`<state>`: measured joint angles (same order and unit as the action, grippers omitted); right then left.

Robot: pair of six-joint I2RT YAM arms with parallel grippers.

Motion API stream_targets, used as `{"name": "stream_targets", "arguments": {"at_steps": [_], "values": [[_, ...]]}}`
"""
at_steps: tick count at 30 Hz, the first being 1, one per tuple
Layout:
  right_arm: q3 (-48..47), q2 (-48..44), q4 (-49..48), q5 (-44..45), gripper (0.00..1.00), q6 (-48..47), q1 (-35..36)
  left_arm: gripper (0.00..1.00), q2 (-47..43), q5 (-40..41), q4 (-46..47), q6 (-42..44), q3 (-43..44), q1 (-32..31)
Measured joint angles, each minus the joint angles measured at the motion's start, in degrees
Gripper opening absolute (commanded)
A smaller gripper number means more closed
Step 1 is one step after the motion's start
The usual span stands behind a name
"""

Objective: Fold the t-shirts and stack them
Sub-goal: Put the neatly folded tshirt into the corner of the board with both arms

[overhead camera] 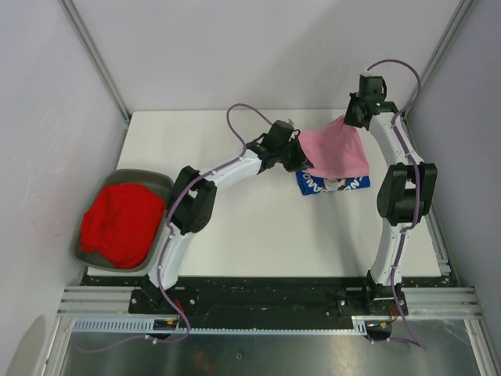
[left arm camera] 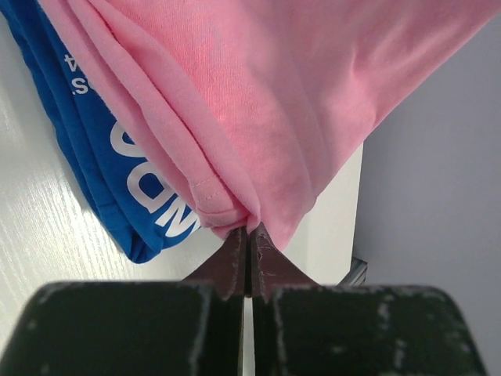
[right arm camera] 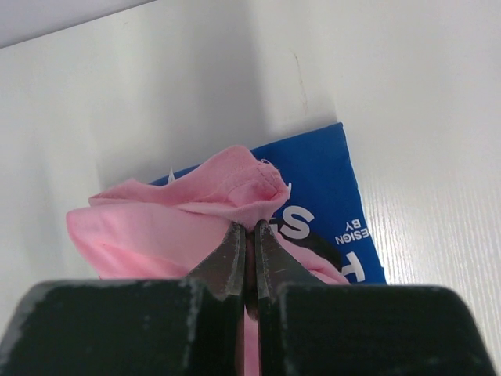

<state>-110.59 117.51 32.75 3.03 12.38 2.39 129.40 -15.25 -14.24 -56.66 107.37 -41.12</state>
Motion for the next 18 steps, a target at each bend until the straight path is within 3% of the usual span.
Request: {"name": "stream_targets", "arguments": {"at_steps": [4, 7, 9, 13, 18], "values": [[-2.51, 2.54, 0.13, -0.2, 0.45, -0.33, -0.13, 0.32, 0.02, -0.04, 0.5, -0.5, -0.68, -0.02], [-6.47, 5.51, 1.11, 1.07, 0.56, -0.5, -0.39, 0.5, 0.02, -0.26, 1.29, -0.17, -3.23, -0.11], [-10.21, 7.82, 2.6, 1.75, 0.57, -0.72, -0.76, 0.54, 0.02, -0.37, 1.22, 0.04, -5.9, -0.22], [-12.02, 8.26, 4.04, 1.81, 0.54, -0.39, -1.29, 0.5, 0.0, -0.15, 0.2, 0.26, -9.6, -0.33], [-4.07, 3.17, 2.95, 0.55, 0.49, 1.09, -0.57, 0.45, -0.35, 0.09, 0.17, 1.14, -10.34, -0.33]]}}
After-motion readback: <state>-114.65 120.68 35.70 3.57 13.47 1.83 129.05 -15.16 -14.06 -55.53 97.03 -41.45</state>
